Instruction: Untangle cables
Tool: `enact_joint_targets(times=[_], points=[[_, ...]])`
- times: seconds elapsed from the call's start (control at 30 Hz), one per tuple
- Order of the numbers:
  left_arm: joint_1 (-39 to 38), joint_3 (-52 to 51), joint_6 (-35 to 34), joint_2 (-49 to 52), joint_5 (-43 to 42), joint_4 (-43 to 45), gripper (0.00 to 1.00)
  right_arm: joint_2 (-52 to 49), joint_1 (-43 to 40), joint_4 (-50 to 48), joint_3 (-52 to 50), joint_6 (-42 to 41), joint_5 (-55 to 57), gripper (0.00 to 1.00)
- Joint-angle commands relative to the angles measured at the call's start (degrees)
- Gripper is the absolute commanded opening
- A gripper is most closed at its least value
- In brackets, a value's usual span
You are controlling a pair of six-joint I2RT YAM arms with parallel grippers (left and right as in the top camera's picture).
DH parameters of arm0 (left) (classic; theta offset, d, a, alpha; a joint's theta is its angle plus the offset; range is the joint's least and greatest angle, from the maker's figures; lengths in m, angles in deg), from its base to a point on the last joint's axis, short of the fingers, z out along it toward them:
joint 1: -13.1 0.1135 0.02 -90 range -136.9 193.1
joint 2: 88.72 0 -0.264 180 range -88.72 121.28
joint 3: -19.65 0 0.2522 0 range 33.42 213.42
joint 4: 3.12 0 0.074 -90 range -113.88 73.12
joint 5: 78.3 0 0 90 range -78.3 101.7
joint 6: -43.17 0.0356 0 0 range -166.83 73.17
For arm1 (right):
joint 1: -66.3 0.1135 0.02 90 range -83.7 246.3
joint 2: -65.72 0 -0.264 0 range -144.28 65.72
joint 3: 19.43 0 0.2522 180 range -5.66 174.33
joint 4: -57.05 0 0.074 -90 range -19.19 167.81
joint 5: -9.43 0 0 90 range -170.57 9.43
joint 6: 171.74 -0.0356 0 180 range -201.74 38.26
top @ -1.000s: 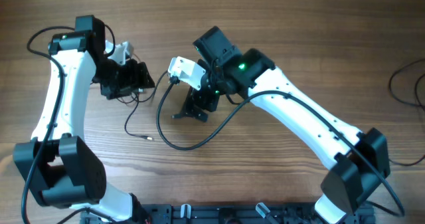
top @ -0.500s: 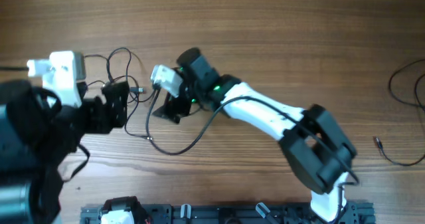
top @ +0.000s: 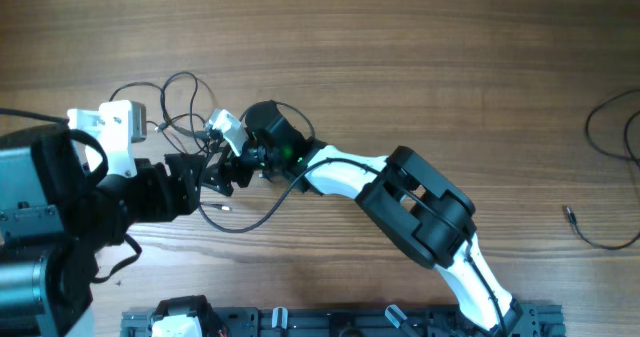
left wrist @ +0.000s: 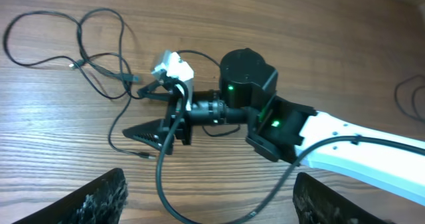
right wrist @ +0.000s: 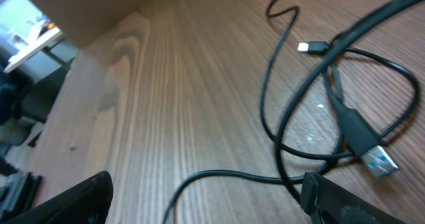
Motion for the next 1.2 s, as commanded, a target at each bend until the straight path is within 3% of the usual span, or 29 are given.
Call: enact_joint_targets(times=[0.0,0.3,0.43,0.5,0.63,0.67,0.93,1.17], points=[[-0.1,0.1,-1.9,0.8,-3.1,0.0,0.81,-1.9,-0.2,-2.9,0.7,-1.7,4.6,0.92],[-0.2,0.1,-3.3,3.1,-5.7,-0.2,0.80,-7.6,-0.3,-4.7,6.2,-2.3,7.5,0.83],[-0.2,-0.3,-3.3,4.3,-5.7,-0.4,0.80,-9.7,-0.1,-4.9,12.0,-6.8,7.3,0.78],[-0.2,-0.4,-3.3,5.4,-5.7,-0.9,0.80,-9.7,-0.1,-4.2,13.4,-6.8,7.3,0.68],[-0.2,-0.4,-3.3,6.9,-6.4,-1.8,0.79,-9.7,-0.4,-2.4,13.8,-8.1,4.9,0.28],[-0.2,-0.4,-3.3,7.0,-6.4,-1.9,0.79,-9.7,-0.7,-0.9,13.8,-8.1,4.7,0.04],[-0.2,-0.4,-3.1,7.0,-6.3,-1.9,0.78,-7.1,-6.8,6.6,13.8,-9.6,-5.9,0.04],[-0.2,-0.4,-3.1,7.0,-4.5,-1.9,0.79,12.8,-20.2,20.5,13.8,-5.0,-10.8,0.04]])
